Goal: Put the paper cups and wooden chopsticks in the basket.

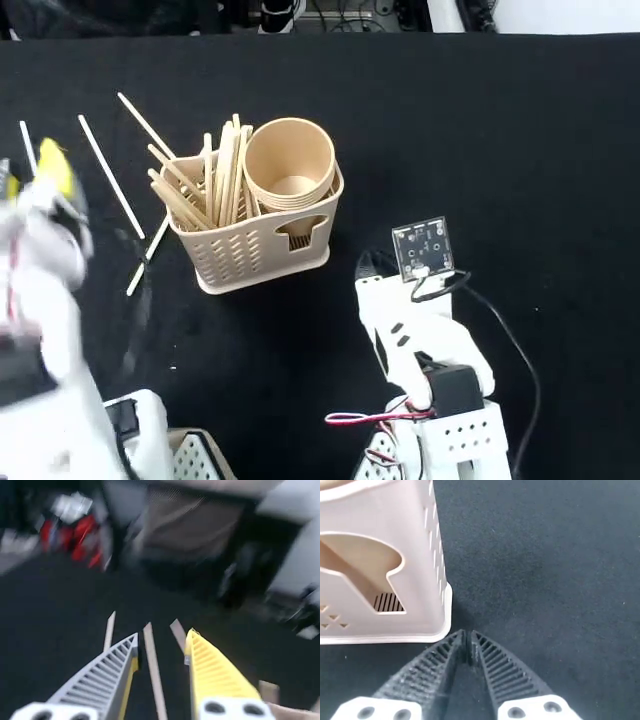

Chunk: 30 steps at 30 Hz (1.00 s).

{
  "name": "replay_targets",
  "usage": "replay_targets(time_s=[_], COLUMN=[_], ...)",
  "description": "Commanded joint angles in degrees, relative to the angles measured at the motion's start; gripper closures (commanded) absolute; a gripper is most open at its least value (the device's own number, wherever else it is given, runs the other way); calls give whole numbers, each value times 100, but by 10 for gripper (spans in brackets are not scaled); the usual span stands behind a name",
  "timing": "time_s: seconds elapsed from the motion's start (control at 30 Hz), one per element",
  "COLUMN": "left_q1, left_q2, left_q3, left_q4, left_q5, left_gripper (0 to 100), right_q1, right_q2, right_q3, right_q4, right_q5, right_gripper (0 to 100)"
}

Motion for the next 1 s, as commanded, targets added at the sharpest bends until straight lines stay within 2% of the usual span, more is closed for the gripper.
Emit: replay_targets(time_s=[0.0, 0.23, 0.43, 0.6, 0.97], left_q1=[-655, -734, -277, 119, 4], left_q2=[2242, 4932, 6743, 8105, 11385], left_q3=[-901, -2000, -3187, -4242, -7916], left_q4=[26, 0, 53, 105, 1996], left_q5=[-9, 9, 53, 633, 765], left_gripper=[840, 840, 840, 840, 845], right_q1=[-53, -53, -53, -53, -53], right_q2=[-57, -57, -57, -57, -57], right_q3=[-31, -31, -31, -31, -57], right_q4=[-123, -123, -132, -132, -105], right_q5=[53, 53, 53, 53, 53], right_gripper=[970, 970, 970, 970, 970])
